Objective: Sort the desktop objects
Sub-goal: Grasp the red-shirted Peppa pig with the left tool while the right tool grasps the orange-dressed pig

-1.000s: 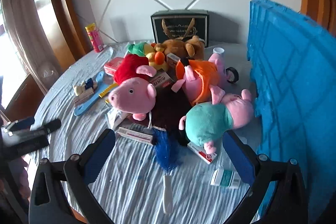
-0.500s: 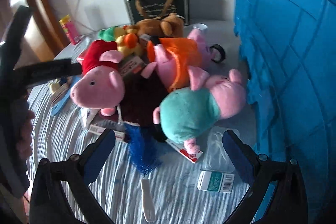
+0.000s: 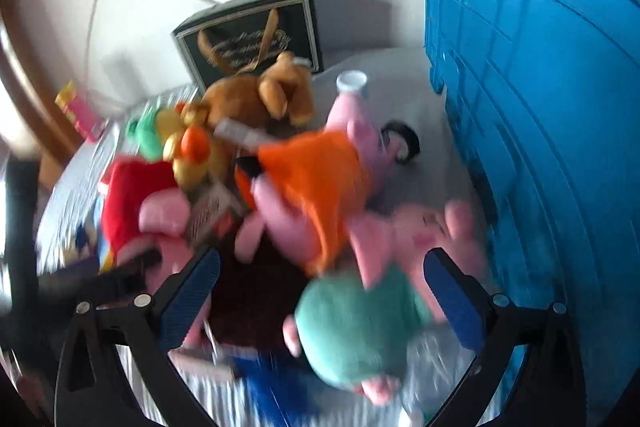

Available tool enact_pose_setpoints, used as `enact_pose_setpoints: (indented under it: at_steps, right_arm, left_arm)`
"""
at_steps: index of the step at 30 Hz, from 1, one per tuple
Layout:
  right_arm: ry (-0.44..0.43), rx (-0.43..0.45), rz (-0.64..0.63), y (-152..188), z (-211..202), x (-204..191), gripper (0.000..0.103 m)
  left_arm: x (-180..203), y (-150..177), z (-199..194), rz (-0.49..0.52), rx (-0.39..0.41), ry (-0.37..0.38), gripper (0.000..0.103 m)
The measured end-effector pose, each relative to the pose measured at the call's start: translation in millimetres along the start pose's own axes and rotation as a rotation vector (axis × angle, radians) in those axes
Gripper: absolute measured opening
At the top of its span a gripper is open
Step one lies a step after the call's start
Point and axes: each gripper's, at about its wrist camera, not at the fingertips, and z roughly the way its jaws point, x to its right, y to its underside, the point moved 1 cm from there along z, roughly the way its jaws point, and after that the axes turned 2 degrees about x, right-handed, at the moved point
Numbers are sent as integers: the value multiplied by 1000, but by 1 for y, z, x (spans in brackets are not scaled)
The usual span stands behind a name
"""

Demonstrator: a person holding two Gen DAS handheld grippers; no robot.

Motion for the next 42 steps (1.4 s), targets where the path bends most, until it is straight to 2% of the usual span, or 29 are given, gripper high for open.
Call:
enact_pose_setpoints:
  at_steps: [4, 6, 8, 12, 16, 20, 21, 25, 28, 32, 34, 38, 41, 42]
  right_arm:
    - [-6, -35, 53, -26, 33, 5, 103]
    - [11, -76, 41, -33, 53, 4, 103]
    - [15, -114, 25, -33, 72, 1, 103]
    - [5, -182, -5, -26, 108, -6, 103]
    - [35, -237, -58, -12, 134, -13, 103]
    - [25, -180, -74, -6, 126, -13, 101]
    - [34, -165, -83, -7, 123, -13, 92]
    - [53, -98, -116, -3, 100, -14, 86]
    - [12, -98, -134, 12, 81, -15, 81]
    - [-51, -119, -228, 46, 40, -24, 79]
    - [-72, -154, -266, 61, 27, -28, 79]
    - [-77, -175, -220, 69, 18, -18, 81]
    - [-95, -142, -158, 64, 9, -17, 92]
    - [-103, -126, -139, 59, 5, -18, 100]
  left_arm:
    - [9, -1, 16, 40, -21, -16, 102]
    - [7, 0, 20, 54, -18, -15, 99]
    - [1, 0, 18, 64, -4, -5, 94]
    - [-9, -10, 15, 107, 33, -48, 85]
    - [-17, -19, 19, 135, 53, -89, 82]
    - [-24, -20, 24, 125, 47, -65, 82]
    - [-25, -20, 26, 123, 45, -60, 81]
    - [-25, -16, 23, 140, 59, -50, 78]
    - [-30, -13, 19, 139, 51, -30, 76]
    - [-39, -4, 17, 139, 23, -14, 76]
    - [-44, 1, 17, 134, 11, 2, 76]
    - [-45, 4, 17, 130, 12, 4, 77]
    - [-44, 6, 17, 123, 9, 5, 80]
    - [-44, 7, 17, 121, 10, 4, 80]
